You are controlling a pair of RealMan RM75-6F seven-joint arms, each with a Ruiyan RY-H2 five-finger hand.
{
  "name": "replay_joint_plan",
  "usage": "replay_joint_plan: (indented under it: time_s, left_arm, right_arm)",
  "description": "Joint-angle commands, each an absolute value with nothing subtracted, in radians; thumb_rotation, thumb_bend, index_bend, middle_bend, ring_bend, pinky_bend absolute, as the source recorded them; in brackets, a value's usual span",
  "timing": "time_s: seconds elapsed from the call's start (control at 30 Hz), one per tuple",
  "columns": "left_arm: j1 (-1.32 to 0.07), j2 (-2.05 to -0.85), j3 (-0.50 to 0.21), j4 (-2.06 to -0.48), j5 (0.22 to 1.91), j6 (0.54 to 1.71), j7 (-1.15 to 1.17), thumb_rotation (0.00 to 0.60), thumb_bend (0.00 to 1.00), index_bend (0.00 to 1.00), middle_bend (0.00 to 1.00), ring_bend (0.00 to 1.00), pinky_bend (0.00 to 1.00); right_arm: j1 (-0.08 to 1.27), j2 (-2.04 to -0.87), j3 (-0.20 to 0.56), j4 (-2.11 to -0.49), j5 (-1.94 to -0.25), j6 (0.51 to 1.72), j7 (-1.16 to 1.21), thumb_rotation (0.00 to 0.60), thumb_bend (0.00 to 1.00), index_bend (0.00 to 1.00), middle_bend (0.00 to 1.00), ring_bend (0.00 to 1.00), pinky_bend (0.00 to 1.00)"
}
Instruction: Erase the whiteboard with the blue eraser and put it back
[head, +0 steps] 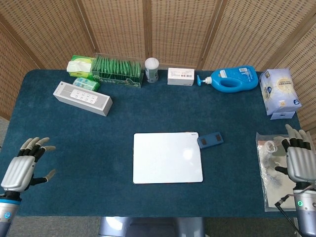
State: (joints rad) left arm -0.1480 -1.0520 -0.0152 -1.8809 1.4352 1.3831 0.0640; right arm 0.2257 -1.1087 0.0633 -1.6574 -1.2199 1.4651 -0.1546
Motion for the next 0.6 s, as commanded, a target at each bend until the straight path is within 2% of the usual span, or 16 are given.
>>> replay_joint_plan:
  time_s: [0.03,0.33,0.6]
  left_arm:
    - [-0.116,-1.072,-0.011,-1.844,1.467,1.445,0.047,0.6,0.32,0.3,0.18,0.11,0.0]
    - [-0.077,-1.07,0.002,-1.825,1.513,1.512,0.026,0.6,0.32,0.3,0.19,0.12,0.0]
    - [-0.059,-1.057,0.01,-1.837,1.533,1.533,0.02,0.6,0.32,0.28,0.17,0.12,0.0]
  right_arm:
    - [0.152,-1.087,0.035,-1.703,-1.271,1.558,-0.15,0.6,0.22,0.34,0.09,0.0,0.0]
    - [0.084,-1.074,0.008,-1.744,-1.374,1.648,-0.172,0.6,0.22,0.34,0.08,0.0,0.0]
    - [0.074,-1.074,0.008,-1.755,-1.413,1.631,-0.162,0.6,0.22,0.34,0.08,0.0,0.0]
